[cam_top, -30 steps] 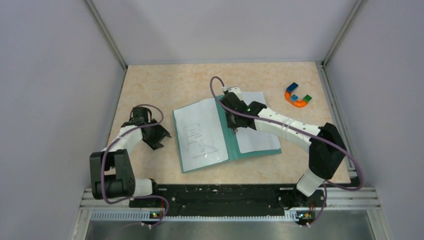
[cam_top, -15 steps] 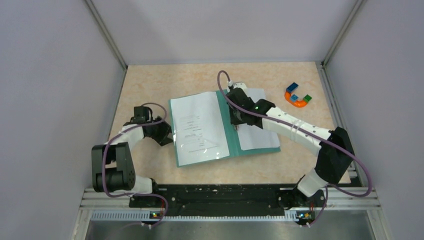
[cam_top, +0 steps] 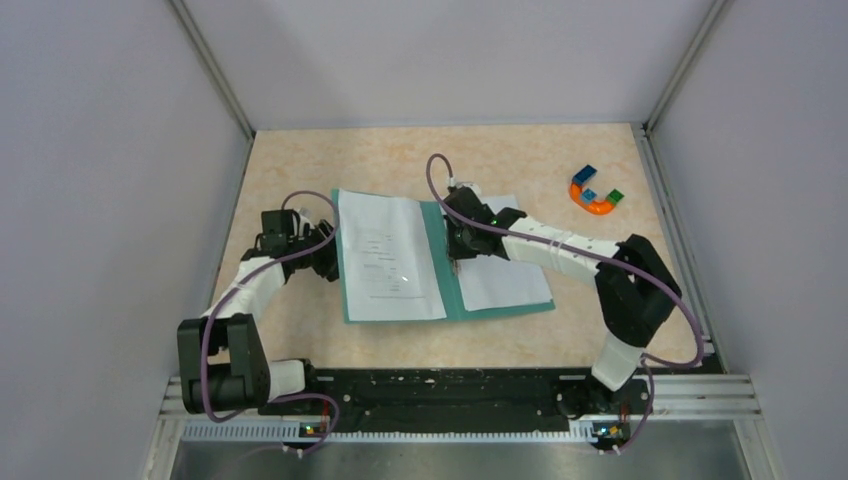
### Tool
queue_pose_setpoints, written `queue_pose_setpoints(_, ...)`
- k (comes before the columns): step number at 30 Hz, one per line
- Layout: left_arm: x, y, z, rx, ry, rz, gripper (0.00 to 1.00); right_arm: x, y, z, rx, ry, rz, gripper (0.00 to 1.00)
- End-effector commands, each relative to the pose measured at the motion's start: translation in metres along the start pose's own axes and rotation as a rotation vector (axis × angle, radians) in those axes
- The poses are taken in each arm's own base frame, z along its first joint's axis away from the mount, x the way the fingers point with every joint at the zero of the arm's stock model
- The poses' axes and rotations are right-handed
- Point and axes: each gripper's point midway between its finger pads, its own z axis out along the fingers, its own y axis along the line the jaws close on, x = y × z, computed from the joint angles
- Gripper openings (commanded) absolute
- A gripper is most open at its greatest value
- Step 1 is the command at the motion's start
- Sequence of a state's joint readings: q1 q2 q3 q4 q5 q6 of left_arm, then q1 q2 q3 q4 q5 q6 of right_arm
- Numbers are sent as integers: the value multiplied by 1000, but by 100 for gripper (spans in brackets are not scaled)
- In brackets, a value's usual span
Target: Put the files into the folder
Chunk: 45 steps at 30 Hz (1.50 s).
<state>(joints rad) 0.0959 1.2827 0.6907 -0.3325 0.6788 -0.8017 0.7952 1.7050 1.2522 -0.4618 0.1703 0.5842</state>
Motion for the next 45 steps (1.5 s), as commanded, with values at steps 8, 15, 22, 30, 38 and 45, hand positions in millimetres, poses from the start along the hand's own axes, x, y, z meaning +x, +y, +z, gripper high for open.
queue_pose_setpoints(8, -6, -25, -4, 55, -25, 95, 53, 13, 56, 43, -183, 8, 181, 0)
queue_pose_setpoints(15, -6, -44, -5, 61, -58, 131, 52, 24, 88, 55, -262, 30, 230, 0)
queue_pose_setpoints(22, 1, -59, -6, 59, -95, 169, 52, 22, 103, 47, -340, 40, 240, 18)
queue_pose_setpoints(30, 10, -80, -1, 63, -98, 214, 52, -6, 96, 11, -365, -47, 248, 41)
queue_pose_setpoints(38, 23, -102, 11, 61, -86, 248, 51, -30, 45, -31, -272, -162, 256, 56)
queue_pose_setpoints(45, 49, -123, 32, 57, -35, 293, 50, -56, -11, -90, -129, -327, 232, 63)
